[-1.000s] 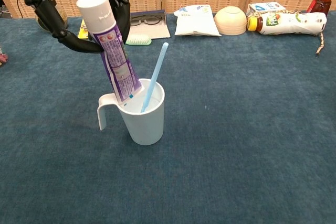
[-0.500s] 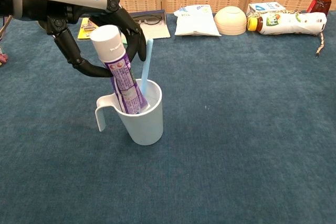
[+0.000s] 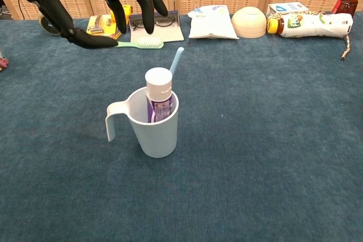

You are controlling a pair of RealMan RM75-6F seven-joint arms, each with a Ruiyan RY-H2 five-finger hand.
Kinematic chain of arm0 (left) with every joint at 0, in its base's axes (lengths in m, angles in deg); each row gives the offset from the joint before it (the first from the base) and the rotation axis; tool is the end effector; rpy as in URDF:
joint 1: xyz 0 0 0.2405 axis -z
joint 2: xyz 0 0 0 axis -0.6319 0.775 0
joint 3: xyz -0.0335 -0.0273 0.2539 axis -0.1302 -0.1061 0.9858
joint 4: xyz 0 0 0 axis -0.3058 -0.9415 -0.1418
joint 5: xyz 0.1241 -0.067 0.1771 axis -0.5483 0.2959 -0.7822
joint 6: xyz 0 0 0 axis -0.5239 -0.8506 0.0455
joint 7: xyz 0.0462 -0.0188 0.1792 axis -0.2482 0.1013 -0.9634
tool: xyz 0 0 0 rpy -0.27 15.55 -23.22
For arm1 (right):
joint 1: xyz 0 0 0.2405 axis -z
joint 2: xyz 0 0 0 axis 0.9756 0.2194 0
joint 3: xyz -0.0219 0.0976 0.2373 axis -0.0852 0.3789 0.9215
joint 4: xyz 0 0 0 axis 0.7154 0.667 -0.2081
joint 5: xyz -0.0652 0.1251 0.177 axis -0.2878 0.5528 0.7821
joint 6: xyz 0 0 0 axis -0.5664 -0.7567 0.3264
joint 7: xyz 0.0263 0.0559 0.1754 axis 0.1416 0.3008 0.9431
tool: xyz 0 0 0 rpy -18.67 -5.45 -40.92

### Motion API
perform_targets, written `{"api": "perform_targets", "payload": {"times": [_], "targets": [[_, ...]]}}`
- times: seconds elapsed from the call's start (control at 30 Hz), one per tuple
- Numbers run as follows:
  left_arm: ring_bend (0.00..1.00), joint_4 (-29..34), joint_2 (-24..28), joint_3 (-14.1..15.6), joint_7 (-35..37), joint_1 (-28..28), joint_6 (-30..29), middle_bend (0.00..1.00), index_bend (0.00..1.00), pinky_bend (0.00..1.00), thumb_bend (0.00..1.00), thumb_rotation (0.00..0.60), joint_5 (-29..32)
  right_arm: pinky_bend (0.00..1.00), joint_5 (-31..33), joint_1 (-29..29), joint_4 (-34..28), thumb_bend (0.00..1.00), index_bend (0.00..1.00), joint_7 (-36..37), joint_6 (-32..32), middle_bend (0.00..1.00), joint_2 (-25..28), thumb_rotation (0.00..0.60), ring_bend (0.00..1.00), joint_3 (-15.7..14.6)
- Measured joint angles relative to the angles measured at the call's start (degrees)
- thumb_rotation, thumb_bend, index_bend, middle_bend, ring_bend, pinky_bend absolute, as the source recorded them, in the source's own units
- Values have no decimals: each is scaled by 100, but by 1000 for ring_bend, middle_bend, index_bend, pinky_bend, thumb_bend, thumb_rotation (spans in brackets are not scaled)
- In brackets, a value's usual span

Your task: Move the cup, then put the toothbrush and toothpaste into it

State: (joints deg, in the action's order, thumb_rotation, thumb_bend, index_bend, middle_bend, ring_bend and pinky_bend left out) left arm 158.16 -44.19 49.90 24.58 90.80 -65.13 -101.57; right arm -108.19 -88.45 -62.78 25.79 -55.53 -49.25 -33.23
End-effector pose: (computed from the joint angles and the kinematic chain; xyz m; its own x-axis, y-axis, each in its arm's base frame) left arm -0.0416 0.3221 0.0526 0.3852 0.5117 0.7680 0.7782 -0.6274 0.0278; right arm -0.2988 -0.2431 0.0957 0.1597 -0.0891 0.9831 -0.9560 -0.2620 0.1316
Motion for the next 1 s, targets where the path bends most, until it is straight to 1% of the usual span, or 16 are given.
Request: {"api": "perform_targets", "payload": {"times": [0.1,0.13,0.2,0.23,0.27,0.33,0.37,0.47,0.53,0.6,0.7,0.8,0.83,0.87,0.93,1.0], "targets": [[68,102,286,-31,239,-112,-217,144,347,283,369,600,-201,69,-10,2,-13,239,0,-9,-5,0,2,600,0,-6],[49,127,396,-41,309,-171,-334,117,327,266,366,600,-277,69,-16,2,-19,239,0,-12,-6,0,3,600,0,-9],[14,153,532,-43,357,-293,-558,44,235,202,362,600,-388,70,-27,1,-34,240,0,-19,-5,0,7,600,0,-15],[1,162,636,-31,345,-397,-720,9,149,148,361,600,-456,70,-34,-1,-46,240,0,-18,-2,0,11,600,0,-20],[0,169,729,-15,298,-490,-836,0,71,92,359,600,-493,70,-38,-2,-55,240,0,-15,1,0,15,600,0,-23],[0,197,906,35,74,-695,-1021,0,5,22,356,600,-533,69,-44,-5,-74,240,0,-9,7,0,26,600,0,-29],[0,214,954,64,-57,-763,-1080,0,0,3,354,600,-538,69,-45,-6,-80,240,0,-6,8,0,31,600,0,-30],[0,298,1110,206,-557,-1087,-1354,0,0,0,329,600,-532,42,-48,-7,-102,225,0,18,8,0,62,600,0,-33],[0,343,1191,350,-930,-1452,-1667,0,0,0,304,600,-519,11,-17,-2,-110,166,0,19,29,0,94,600,0,-33],[0,323,1199,500,-1184,-1843,-2065,0,0,0,289,600,-514,0,60,12,-114,75,0,-50,47,0,129,600,0,-17],[0,140,1051,747,-1467,-2573,-2942,0,0,0,285,600,-579,0,161,47,-112,29,0,-340,29,0,149,600,0,40],[0,-321,713,967,-1539,-3350,-3880,0,0,0,285,600,-650,0,280,100,-101,27,0,-789,-48,0,131,600,0,134],[0,-643,495,1054,-1518,-3725,-4297,0,0,0,285,600,-670,0,332,125,-97,27,0,-978,-92,0,115,600,0,178],[0,-781,402,1086,-1501,-3866,-4447,0,0,0,285,600,-671,0,373,146,-92,27,0,-1113,-135,0,99,600,0,218],[0,-1274,56,1185,-1392,-4337,-4899,0,0,0,285,600,-615,0,470,203,-91,27,0,-1368,-264,0,51,600,0,319],[0,-1666,-218,1245,-1273,-4673,-5164,0,0,0,285,600,-515,0,529,257,-104,27,0,-1449,-363,0,20,600,0,390]]}}
